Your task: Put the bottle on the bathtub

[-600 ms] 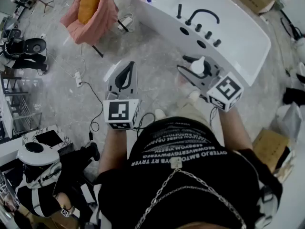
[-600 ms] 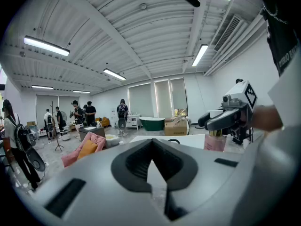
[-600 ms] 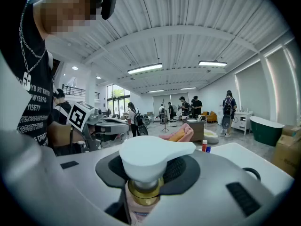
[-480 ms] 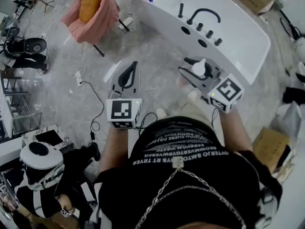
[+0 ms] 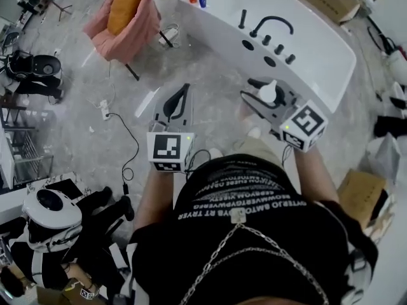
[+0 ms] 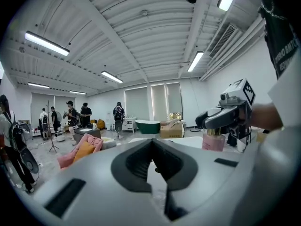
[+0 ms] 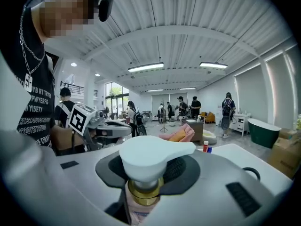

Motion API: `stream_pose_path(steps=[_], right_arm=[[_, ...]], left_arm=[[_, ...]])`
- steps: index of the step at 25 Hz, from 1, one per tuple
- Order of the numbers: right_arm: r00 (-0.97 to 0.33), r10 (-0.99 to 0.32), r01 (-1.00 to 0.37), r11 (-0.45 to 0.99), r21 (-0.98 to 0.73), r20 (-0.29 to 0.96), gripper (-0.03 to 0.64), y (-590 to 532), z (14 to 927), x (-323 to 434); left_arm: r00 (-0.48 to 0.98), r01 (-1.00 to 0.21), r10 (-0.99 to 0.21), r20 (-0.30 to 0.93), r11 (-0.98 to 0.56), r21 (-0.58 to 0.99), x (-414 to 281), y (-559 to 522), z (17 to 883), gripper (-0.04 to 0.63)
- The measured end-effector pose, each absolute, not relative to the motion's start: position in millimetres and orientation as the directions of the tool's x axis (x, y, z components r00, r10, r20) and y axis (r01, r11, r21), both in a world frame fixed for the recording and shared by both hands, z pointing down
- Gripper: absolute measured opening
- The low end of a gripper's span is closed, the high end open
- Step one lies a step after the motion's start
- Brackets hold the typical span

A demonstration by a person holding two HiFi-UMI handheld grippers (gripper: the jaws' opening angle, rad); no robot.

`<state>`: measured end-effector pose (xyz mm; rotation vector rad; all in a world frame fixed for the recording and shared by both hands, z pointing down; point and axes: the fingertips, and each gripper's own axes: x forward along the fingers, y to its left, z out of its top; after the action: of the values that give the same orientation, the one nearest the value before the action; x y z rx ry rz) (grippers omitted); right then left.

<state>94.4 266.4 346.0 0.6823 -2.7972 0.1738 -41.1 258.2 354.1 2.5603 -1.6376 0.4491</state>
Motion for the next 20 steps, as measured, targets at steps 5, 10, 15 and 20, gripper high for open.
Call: stream_pose_path(steps=[5, 10, 15, 20], right_arm=[[-0.860, -0.426, -0.456, 0.889, -0.047, 0.281, 0.130, 271.4, 344.2, 84.0], [-0.851, -0.425, -0.463, 0.884, -0.062, 0.308, 0.130, 263.1, 354.0, 87.1], [-0.852, -0.425, -0.465, 0.883, -0.068, 0.304, 0.130, 236.0, 348.9, 76.7], [-0.860, -0.423, -0.461, 0.884, -0.079, 0.286, 0.130, 207.6, 350.7, 74.7]], left_arm=[[0.385, -0.902, -0.879, 0.283, -0.423, -0.085, -50.3, 266.6, 358.4, -0.003], [0.374, -0.908, -0.877, 0.300, -0.413, -0.074, -53.9, 262.2, 369.5, -0.003], [0.370, -0.912, -0.877, 0.306, -0.405, -0.059, -67.5, 239.0, 367.3, -0.003], [0.365, -0.916, -0.874, 0.321, -0.399, -0.046, -70.8, 213.8, 371.0, -0.003]])
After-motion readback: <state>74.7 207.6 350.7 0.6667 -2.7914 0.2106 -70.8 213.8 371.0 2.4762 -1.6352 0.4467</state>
